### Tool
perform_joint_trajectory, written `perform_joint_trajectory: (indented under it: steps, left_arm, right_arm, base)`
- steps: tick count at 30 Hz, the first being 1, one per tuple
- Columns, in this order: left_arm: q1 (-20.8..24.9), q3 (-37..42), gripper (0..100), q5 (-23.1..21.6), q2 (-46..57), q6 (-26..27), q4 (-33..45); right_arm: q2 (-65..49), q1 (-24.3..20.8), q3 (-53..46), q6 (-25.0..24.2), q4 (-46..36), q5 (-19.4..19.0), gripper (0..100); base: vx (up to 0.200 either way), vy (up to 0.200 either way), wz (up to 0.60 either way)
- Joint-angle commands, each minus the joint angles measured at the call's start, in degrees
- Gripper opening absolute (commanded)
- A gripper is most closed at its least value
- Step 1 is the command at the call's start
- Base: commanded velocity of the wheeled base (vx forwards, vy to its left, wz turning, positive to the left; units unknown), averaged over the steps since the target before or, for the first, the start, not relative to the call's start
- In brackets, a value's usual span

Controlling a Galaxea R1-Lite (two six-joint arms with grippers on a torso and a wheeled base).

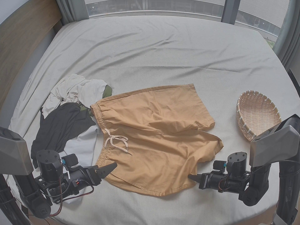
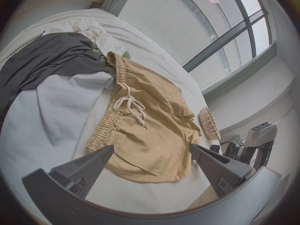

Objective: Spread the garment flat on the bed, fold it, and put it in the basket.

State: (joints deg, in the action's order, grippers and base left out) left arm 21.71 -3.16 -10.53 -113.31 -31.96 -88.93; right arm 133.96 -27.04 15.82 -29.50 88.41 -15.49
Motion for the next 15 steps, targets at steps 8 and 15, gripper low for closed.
perform_joint_trajectory:
  steps: [8, 15]
  left_arm:
    - [-0.4, 0.2, 100, 0.0, 0.2, -0.1, 0.0]
    - [-0.4, 0.3, 100, 0.0, 0.2, -0.1, 0.0]
  right_arm:
    - [-11.5, 0.6, -7.3, 0.1, -0.1, 2.9, 0]
    - [-12.9, 3.8, -12.0, 0.7, -0.1, 7.3, 0]
  base:
    - [0.000, 0.000, 0.00]
    - [0.000, 0.000, 0.00]
